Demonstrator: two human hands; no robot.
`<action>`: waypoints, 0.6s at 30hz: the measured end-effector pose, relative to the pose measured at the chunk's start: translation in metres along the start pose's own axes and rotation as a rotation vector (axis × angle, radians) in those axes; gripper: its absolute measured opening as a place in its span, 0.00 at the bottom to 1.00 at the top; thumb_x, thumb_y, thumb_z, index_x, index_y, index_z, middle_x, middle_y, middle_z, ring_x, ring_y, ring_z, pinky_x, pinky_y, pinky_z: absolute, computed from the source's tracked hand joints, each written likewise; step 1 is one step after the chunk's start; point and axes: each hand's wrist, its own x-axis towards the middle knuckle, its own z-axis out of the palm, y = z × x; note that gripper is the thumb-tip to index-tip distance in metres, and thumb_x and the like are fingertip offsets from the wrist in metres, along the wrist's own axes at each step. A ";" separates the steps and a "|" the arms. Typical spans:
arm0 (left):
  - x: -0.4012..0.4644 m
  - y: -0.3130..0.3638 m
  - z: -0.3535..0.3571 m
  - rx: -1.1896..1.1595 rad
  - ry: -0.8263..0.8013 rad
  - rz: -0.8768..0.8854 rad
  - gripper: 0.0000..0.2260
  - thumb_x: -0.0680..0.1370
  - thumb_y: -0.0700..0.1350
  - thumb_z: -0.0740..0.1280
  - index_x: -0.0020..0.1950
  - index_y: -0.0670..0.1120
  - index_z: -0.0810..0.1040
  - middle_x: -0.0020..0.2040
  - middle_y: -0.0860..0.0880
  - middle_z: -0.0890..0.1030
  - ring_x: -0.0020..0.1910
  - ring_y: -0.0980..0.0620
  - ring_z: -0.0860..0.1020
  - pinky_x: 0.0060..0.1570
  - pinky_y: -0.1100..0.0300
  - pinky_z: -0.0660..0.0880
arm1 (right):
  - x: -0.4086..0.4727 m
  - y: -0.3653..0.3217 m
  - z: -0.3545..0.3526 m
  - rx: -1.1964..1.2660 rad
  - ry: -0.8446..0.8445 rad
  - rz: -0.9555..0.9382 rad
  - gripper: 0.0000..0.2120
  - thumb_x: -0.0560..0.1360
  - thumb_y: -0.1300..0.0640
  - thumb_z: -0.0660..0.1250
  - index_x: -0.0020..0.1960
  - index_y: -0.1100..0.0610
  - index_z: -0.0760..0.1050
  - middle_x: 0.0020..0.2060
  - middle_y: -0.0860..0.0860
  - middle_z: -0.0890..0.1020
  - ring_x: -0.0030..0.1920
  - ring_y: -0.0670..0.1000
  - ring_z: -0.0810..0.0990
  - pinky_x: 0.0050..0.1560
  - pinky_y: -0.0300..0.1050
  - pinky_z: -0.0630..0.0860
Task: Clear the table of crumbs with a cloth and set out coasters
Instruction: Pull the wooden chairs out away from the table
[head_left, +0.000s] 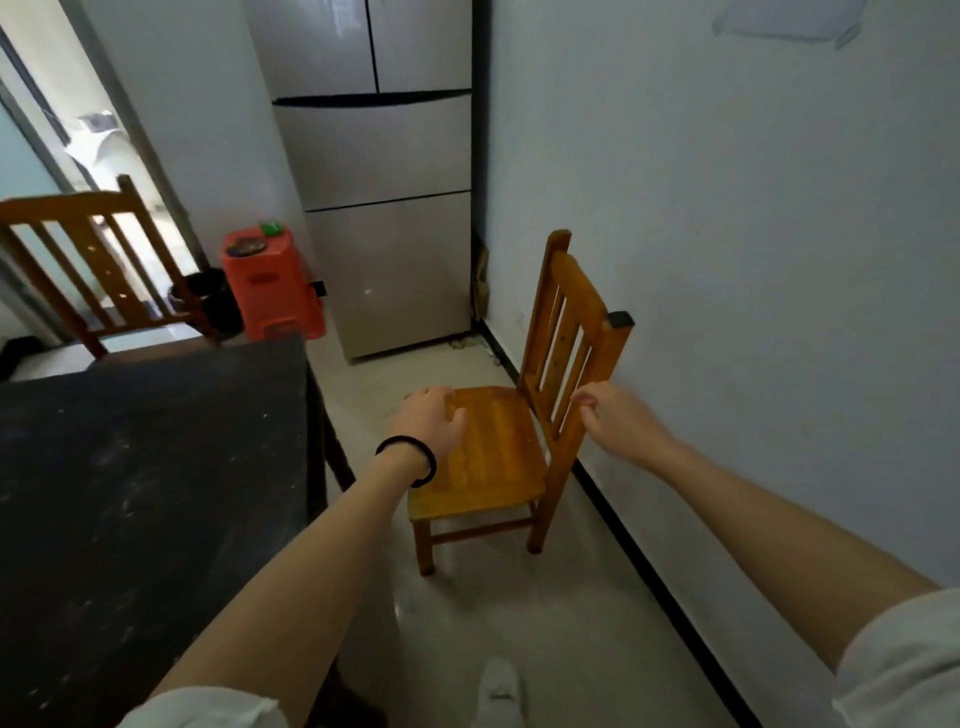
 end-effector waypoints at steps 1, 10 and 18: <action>0.026 0.010 0.006 -0.010 -0.003 0.012 0.20 0.79 0.51 0.59 0.70 0.45 0.67 0.67 0.46 0.72 0.65 0.47 0.71 0.64 0.51 0.70 | 0.019 0.013 -0.005 -0.008 0.022 -0.005 0.14 0.79 0.60 0.55 0.61 0.58 0.74 0.60 0.55 0.76 0.59 0.53 0.75 0.57 0.43 0.70; 0.210 0.104 0.049 -0.231 -0.100 0.021 0.14 0.80 0.47 0.59 0.64 0.46 0.71 0.61 0.44 0.75 0.59 0.47 0.74 0.60 0.53 0.71 | 0.193 0.100 -0.070 -0.032 0.095 0.043 0.16 0.79 0.62 0.54 0.64 0.59 0.71 0.62 0.57 0.74 0.61 0.55 0.73 0.62 0.48 0.70; 0.313 0.159 0.110 -0.329 -0.281 -0.083 0.29 0.77 0.55 0.63 0.74 0.46 0.59 0.71 0.44 0.67 0.65 0.46 0.71 0.61 0.52 0.73 | 0.320 0.164 -0.075 -0.154 -0.024 -0.085 0.20 0.79 0.64 0.55 0.71 0.55 0.62 0.70 0.55 0.66 0.68 0.55 0.68 0.67 0.51 0.68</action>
